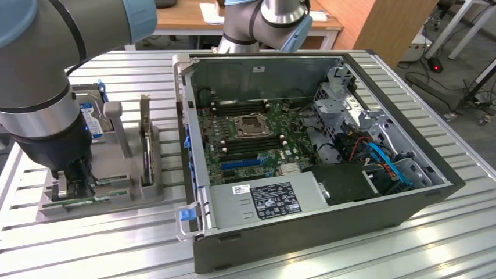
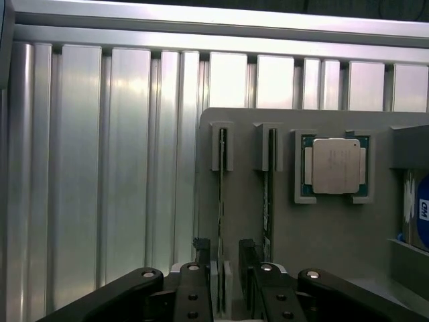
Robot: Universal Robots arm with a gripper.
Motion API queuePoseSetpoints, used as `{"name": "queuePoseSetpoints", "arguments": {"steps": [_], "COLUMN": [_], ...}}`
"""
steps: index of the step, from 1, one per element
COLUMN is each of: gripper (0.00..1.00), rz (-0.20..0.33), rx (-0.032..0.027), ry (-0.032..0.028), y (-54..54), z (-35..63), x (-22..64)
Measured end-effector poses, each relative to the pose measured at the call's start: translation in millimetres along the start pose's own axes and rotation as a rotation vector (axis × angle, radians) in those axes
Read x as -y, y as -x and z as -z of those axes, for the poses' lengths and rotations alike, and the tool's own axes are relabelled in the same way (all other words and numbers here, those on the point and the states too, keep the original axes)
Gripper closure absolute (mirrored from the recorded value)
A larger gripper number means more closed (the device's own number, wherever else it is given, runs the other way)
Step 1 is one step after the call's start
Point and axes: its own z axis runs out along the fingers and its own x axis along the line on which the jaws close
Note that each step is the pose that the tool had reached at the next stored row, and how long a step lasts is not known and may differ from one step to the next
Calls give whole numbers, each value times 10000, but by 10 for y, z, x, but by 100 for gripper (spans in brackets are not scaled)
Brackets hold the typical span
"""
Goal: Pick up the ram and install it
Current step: 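Pick up the ram and move it above insertion slot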
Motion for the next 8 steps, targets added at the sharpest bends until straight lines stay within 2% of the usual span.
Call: {"name": "queuePoseSetpoints", "arguments": {"steps": [8], "gripper": [70], "rz": [1], "rx": [-1], "ry": [2], "y": [-3], "z": [-84], "x": [4]}}
